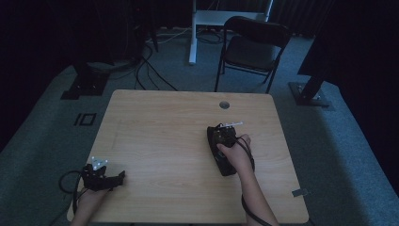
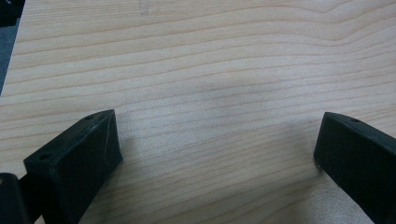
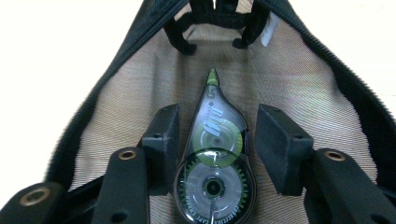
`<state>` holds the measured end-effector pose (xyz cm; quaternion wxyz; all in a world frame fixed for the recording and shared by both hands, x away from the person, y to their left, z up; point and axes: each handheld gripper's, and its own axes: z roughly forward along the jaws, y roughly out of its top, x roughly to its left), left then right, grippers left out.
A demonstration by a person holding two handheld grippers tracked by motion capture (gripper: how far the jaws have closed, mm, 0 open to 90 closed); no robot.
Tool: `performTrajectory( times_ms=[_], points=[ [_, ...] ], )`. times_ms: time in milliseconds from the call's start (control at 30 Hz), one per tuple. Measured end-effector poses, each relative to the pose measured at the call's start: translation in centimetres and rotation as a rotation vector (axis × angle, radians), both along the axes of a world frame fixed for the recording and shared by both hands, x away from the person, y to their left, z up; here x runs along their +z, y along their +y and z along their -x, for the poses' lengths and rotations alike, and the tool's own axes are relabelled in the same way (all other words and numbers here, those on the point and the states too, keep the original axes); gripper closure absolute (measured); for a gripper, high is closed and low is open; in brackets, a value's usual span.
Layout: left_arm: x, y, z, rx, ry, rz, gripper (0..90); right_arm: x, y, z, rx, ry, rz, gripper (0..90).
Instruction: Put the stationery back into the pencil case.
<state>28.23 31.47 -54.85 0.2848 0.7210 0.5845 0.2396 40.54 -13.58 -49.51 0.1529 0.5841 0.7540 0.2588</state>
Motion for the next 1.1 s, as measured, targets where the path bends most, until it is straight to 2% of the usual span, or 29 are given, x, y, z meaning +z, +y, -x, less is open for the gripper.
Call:
performTrajectory(
  times_ms=[533, 700, 933, 1033, 1067, 1100],
  points=[
    [0.0, 0.0, 0.0, 0.000, 0.000, 0.000, 0.6, 1.5, -0.1, 0.8, 0.015, -0.032, -0.043, 48.4],
    [0.0, 0.0, 0.0, 0.000, 0.000, 0.000, 0.6, 2.2, -0.5, 1.2, 0.018, -0.065, -0.039, 48.4],
    [0.0, 0.0, 0.0, 0.000, 0.000, 0.000, 0.6, 3.1, -0.8, 1.9, 0.035, -0.093, -0.066, 48.3],
    [0.0, 0.0, 0.0, 0.000, 0.000, 0.000, 0.6, 3.5, -0.8, 2.4, 0.051, -0.118, -0.067, 48.3],
    [0.0, 0.0, 0.0, 0.000, 0.000, 0.000, 0.6, 3.9, -1.0, 2.7, 0.048, -0.141, -0.078, 48.4],
    [0.0, 0.0, 0.0, 0.000, 0.000, 0.000, 0.6, 3.9, -1.0, 2.7, 0.048, -0.141, -0.078, 48.4]
  ],
)
